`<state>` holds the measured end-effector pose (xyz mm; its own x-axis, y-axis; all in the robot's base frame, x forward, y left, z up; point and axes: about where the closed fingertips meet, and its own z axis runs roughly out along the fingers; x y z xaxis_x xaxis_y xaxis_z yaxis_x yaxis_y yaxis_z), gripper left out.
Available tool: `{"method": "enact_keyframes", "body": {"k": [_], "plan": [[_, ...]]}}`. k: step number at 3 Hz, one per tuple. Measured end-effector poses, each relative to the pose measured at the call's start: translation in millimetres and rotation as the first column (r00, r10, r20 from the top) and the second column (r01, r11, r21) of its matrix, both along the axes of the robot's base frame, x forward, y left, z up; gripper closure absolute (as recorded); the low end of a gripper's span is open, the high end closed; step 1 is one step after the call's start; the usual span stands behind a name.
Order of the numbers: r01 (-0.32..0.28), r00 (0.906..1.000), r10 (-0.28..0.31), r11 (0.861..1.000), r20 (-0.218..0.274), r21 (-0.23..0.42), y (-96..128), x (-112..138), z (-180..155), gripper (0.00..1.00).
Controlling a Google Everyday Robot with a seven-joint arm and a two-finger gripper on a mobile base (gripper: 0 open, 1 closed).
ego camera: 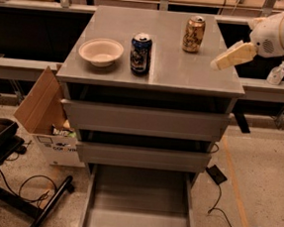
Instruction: Place orange can into bottom drawer
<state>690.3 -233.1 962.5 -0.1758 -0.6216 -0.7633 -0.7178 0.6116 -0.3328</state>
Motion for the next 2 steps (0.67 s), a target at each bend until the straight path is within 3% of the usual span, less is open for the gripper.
{"method": "enact_keyframes", "body": {"k": [1, 2], "plan": [[0.073, 0.995, -0.084, 0.981, 0.054, 0.18, -25, 37, -14, 0.0], [0.086, 0.9933, -0.101, 0.972, 0.057, 0.217, -26, 47, -21, 0.0]]}}
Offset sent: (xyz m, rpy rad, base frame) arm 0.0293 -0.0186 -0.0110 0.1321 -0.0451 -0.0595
